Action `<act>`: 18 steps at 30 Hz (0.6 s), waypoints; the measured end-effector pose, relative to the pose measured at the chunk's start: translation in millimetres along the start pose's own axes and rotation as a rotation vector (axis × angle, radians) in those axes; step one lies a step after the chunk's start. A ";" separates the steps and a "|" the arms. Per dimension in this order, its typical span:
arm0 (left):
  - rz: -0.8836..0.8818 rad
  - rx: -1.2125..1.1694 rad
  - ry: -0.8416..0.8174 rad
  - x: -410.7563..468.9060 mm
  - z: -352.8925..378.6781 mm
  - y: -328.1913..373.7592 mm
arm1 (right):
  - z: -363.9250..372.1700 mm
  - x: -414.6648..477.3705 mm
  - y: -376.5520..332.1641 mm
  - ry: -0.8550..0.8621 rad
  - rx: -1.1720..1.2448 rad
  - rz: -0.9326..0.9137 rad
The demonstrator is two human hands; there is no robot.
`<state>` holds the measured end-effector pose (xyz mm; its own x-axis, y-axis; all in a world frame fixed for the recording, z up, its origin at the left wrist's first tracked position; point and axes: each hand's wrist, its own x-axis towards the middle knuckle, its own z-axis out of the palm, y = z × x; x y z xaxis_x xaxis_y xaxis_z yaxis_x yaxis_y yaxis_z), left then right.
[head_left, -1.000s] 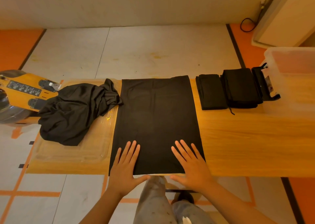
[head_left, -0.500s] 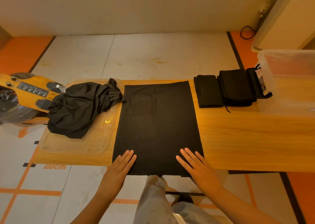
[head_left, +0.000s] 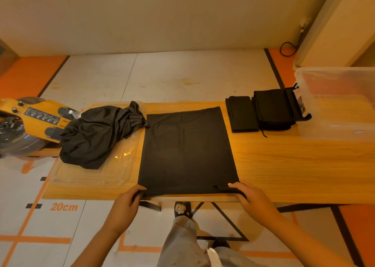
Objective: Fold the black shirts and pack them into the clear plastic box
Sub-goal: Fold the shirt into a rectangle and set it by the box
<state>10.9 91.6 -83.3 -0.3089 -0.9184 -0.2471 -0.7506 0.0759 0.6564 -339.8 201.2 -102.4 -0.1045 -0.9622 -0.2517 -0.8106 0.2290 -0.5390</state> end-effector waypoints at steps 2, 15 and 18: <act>-0.046 -0.106 0.012 2.6 -6.8 3.7 | -10.2 0.1 -5.0 0.021 0.110 0.011; -0.086 -0.336 0.013 58.2 -48.1 36.4 | -62.7 44.4 -30.0 0.050 0.398 0.150; -0.086 -0.356 0.015 103.8 -57.8 45.6 | -83.0 80.3 -40.8 0.070 0.409 0.170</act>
<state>-21.6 -22.6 -37.8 -0.2429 -0.9214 -0.3034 -0.5224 -0.1393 0.8413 -363.0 102.4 -33.9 -0.2664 -0.9103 -0.3169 -0.4857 0.4108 -0.7716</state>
